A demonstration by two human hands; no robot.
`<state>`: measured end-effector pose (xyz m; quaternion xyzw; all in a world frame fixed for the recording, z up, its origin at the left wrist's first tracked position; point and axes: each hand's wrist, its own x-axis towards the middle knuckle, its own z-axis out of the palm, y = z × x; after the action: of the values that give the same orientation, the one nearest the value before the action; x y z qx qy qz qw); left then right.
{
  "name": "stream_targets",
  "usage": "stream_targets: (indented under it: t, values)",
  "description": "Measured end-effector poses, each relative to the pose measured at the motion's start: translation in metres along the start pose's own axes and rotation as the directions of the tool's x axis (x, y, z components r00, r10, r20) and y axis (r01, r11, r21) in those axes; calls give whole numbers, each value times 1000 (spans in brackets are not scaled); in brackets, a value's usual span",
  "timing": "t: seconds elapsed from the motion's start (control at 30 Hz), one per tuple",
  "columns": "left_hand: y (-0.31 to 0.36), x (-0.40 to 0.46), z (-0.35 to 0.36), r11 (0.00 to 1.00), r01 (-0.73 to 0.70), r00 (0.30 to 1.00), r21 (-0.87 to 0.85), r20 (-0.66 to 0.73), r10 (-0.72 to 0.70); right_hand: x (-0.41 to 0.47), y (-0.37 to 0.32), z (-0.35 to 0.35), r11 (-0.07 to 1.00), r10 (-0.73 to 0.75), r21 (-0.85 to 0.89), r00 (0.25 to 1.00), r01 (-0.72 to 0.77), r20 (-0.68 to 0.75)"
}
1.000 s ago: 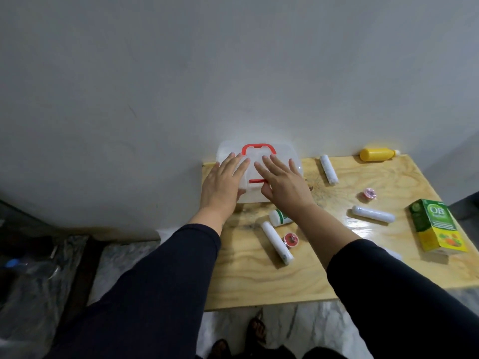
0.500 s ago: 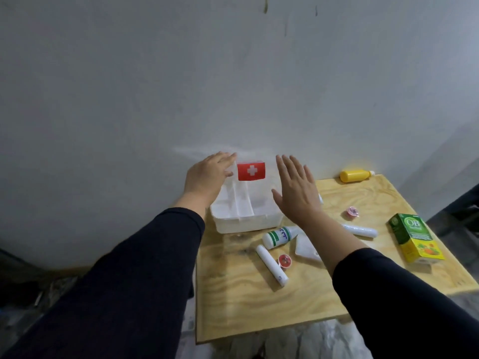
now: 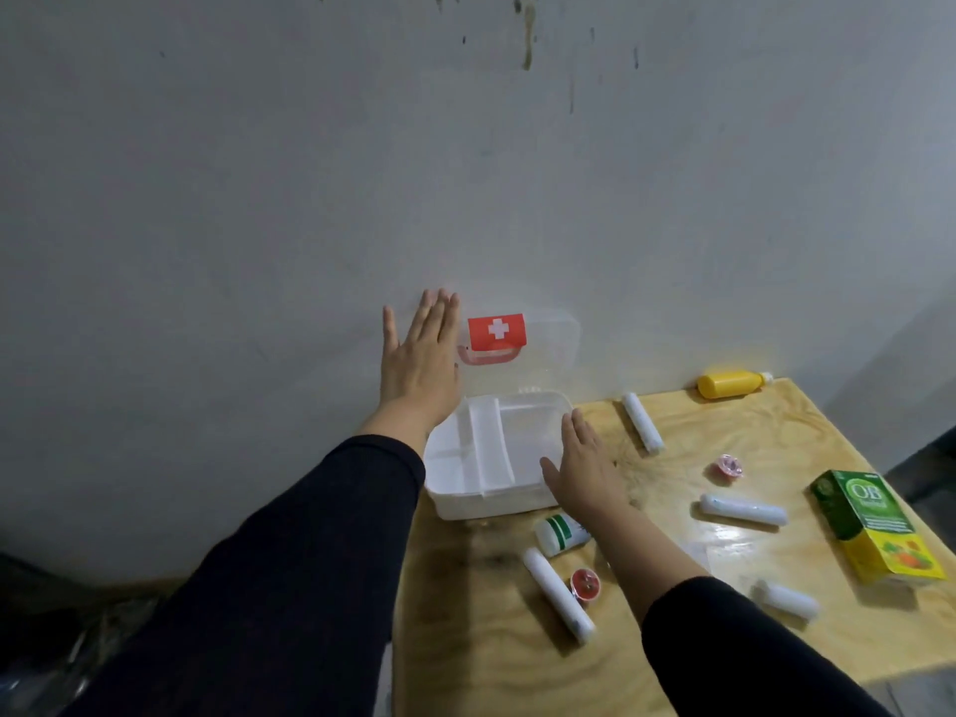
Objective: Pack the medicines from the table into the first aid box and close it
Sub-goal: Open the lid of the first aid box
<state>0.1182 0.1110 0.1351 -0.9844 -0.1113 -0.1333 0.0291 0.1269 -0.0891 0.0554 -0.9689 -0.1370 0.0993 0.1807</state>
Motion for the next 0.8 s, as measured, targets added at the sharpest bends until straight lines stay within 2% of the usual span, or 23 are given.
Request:
stream_targets:
  t: [0.33,0.47,0.67,0.8]
  values:
    - [9,2,-3,997,25,1000,-72,6,-24,-3,9,-6,1000,-16,-19,999,17,32]
    - [19,-4,-11,993,-13,1000,-114,-10,12,-6,16,-22,998,-16,-65,999,18,29]
    - [67,-25,-15,950,-192,980,-245,-1,197,-37,46,-47,995,74,-64,997,-74,4]
    - [120,-44,-8,887,-301,911,-350,168,375,-72,83,-64,981,169,-92,986,-169,-8]
